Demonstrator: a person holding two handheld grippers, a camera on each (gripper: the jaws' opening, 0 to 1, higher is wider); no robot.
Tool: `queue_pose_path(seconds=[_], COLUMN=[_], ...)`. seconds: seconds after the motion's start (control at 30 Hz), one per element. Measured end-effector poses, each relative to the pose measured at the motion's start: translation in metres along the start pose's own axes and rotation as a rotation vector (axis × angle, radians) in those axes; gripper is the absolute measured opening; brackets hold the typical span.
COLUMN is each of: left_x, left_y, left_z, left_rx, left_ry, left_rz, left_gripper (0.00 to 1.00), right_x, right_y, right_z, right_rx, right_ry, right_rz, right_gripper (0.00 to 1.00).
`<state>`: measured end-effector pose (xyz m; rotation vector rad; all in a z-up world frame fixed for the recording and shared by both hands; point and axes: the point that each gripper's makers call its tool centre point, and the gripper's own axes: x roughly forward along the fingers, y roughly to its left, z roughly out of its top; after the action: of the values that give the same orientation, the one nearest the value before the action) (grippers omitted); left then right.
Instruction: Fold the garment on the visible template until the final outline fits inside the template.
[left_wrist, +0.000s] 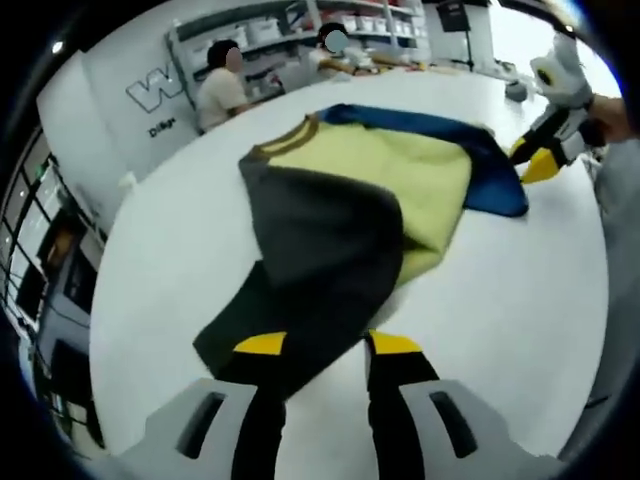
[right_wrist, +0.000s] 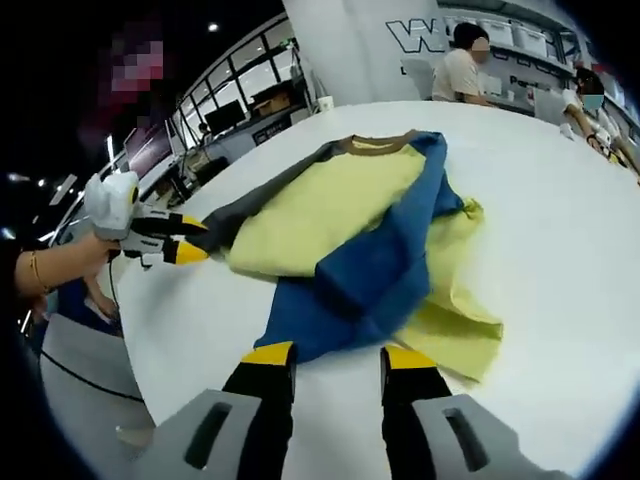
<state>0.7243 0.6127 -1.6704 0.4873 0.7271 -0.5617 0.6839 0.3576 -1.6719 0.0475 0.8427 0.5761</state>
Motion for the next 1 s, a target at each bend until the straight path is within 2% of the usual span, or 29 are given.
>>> queue_pose_path(seconds=[0.1, 0.2, 0.23, 0.27, 0.4, 0.43, 0.5, 0.57, 0.63, 0.77, 0.8, 0.9, 0.93, 1.0], left_x=[0.002, 0.006, 0.012, 0.016, 0.014, 0.012, 0.010, 0.004, 0.000, -0.006, -0.007, -0.010, -0.013, -0.018], left_y=[-0.001, -0.001, 0.000, 0.004, 0.007, 0.010, 0.014, 0.026, 0.048, 0.075, 0.080, 0.110, 0.117, 0.136], left_z=[0.002, 0.003, 0.004, 0.003, 0.005, 0.006, 0.007, 0.013, 0.018, 0.022, 0.024, 0.026, 0.029, 0.035], left_rx=[-0.001, -0.017, -0.039, -0.046, -0.063, -0.067, -0.062, -0.058, -0.085, -0.111, -0.110, -0.133, -0.140, -0.150], left_ry=[-0.011, -0.016, -0.016, -0.014, -0.014, -0.010, -0.012, -0.025, -0.046, -0.054, -0.054, -0.044, -0.045, -0.056], left_rz=[0.005, 0.021, 0.032, 0.039, 0.037, 0.035, 0.036, 0.055, 0.092, 0.141, 0.148, 0.182, 0.193, 0.220], left_gripper=[0.19, 0.12, 0.08, 0.04, 0.03, 0.03, 0.03, 0.03, 0.03, 0.03, 0.03, 0.03, 0.03, 0.03], right_x=[0.003, 0.007, 0.010, 0.009, 0.002, -0.003, -0.008, -0.015, -0.026, -0.039, -0.043, -0.051, -0.057, -0.066], right_y=[0.003, 0.005, 0.001, 0.001, -0.003, -0.004, -0.009, -0.009, -0.021, -0.038, -0.045, -0.060, -0.072, -0.088], right_z=[0.000, 0.000, 0.000, 0.002, 0.013, 0.018, 0.030, 0.043, 0.068, 0.093, 0.102, 0.118, 0.126, 0.139], right_rx=[0.024, 0.022, 0.015, 0.018, 0.013, 0.038, 0.032, 0.020, 0.011, 0.018, 0.018, 0.010, 0.008, 0.036], right_ry=[-0.003, 0.007, 0.022, 0.020, -0.012, -0.022, -0.058, -0.087, -0.155, -0.206, -0.220, -0.246, -0.266, -0.308], right_rz=[-0.001, -0.003, 0.001, 0.009, 0.034, 0.038, 0.037, 0.038, 0.002, -0.040, -0.047, -0.088, -0.126, -0.148], right_gripper=[0.22, 0.05, 0.02, 0.01, 0.00, 0.00, 0.00, 0.00, 0.00, 0.00, 0.00, 0.00, 0.00, 0.00])
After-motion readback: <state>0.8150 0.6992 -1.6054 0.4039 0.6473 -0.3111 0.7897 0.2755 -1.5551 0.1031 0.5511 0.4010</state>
